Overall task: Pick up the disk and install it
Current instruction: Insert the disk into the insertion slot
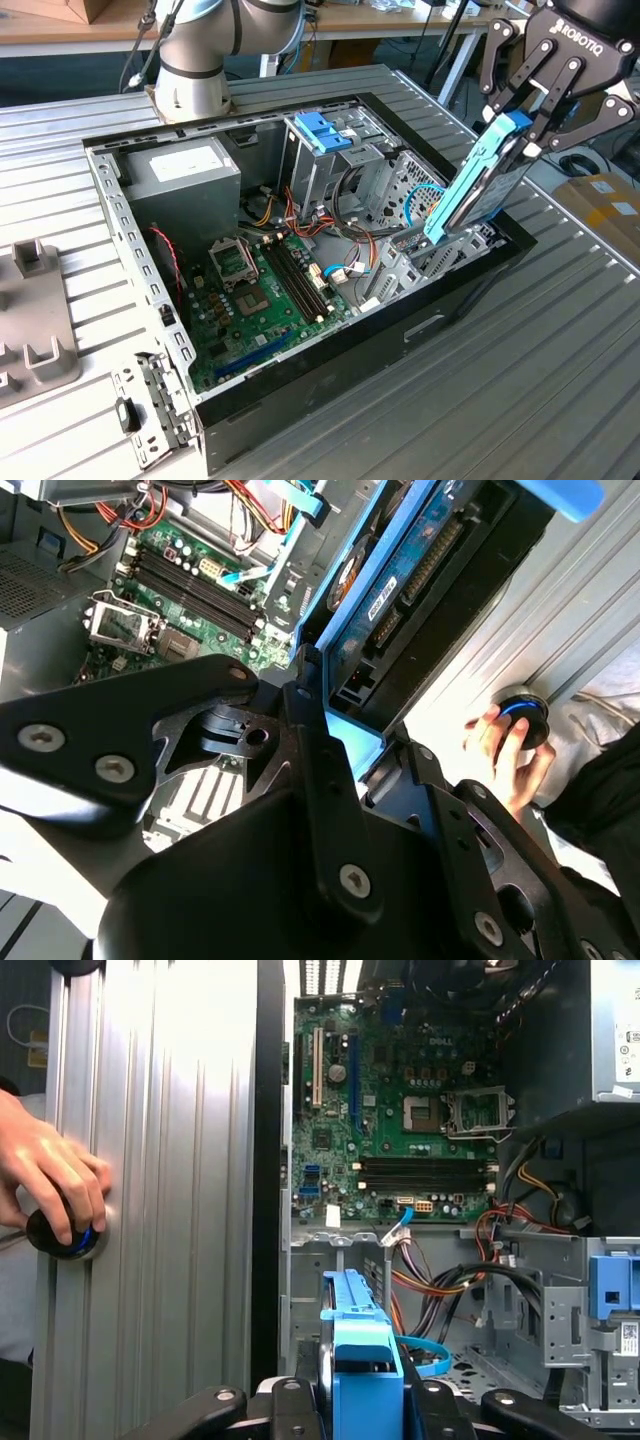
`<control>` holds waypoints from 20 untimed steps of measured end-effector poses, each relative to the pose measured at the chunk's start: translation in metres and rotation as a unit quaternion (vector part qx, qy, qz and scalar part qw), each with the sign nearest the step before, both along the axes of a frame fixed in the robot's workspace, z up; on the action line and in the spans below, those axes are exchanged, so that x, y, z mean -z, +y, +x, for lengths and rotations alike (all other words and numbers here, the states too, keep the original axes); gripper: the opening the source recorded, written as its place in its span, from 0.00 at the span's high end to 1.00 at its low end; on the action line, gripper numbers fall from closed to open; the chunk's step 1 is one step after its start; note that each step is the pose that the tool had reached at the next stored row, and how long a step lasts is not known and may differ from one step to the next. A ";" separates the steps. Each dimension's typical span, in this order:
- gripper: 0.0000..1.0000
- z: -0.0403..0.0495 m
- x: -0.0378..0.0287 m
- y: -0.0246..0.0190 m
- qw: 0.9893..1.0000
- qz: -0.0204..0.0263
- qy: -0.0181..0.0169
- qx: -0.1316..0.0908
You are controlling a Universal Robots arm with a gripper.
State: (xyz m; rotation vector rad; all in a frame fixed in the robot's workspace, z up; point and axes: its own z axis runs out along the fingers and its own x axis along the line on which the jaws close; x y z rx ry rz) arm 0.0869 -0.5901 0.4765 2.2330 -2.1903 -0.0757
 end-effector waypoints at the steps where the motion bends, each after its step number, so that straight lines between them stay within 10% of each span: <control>1: 0.63 -0.0004 0.0004 -0.0003 1.000 0.000 0.000 0.000; 20: 0.63 -0.0091 0.0066 -0.0043 1.000 0.000 0.000 0.000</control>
